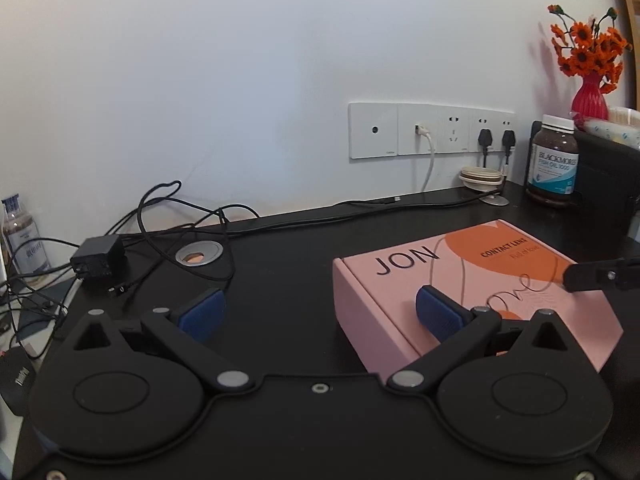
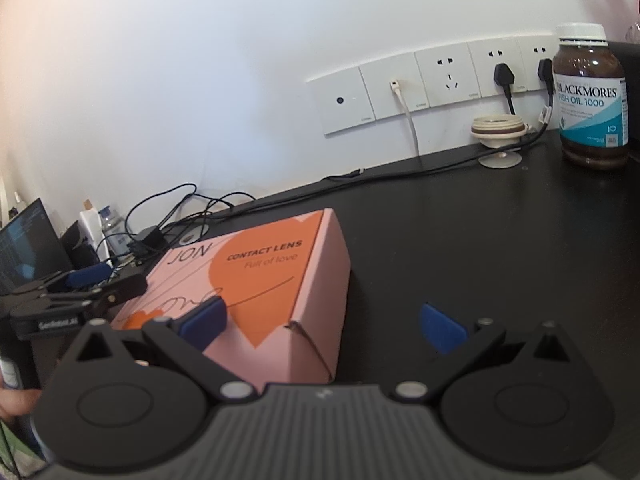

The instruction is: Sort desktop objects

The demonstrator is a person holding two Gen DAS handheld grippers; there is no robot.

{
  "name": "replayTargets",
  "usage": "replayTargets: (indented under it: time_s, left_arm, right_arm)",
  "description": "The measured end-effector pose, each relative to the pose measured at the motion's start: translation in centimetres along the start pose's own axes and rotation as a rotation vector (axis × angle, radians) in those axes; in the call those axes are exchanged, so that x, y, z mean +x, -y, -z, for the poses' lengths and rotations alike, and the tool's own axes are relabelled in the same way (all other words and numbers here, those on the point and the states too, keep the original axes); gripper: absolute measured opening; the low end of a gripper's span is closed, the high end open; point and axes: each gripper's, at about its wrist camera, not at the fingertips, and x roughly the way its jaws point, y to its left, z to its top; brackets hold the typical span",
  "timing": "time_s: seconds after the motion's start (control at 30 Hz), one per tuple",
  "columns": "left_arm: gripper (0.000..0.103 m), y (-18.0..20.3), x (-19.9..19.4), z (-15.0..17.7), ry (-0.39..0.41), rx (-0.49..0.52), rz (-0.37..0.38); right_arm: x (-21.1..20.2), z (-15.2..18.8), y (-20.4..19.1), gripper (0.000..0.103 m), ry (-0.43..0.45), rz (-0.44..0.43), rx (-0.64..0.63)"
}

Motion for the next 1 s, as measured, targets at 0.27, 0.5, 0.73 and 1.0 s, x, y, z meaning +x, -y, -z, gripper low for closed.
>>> replayTargets:
  time_s: [0.27, 0.5, 0.73, 1.0]
  left_arm:
    - [0.103, -1.3, -0.5, 0.9, 0.0, -0.055, 0.091]
    - [0.103, -0.9, -0.9, 0.9, 0.02, 0.019, 0.083]
    - [0.103, -1.0, -2.0, 1.2, 0.03, 0.086, 0.117]
    - [0.103, 0.8, -3.1, 2.9, -0.004, 0.286, 0.21]
  right_arm:
    - [-0.2, 0.3, -0.1, 0.102, -0.004, -0.009, 0.017]
    - [-0.4, 0.4, -0.7, 0.102, 0.009, 0.011, -0.003]
    - [-0.3, 0.3, -0.3, 0.102, 0.003, 0.002, 0.011]
    - [-0.2, 0.1, 0.0, 0.102, -0.001, -0.006, 0.013]
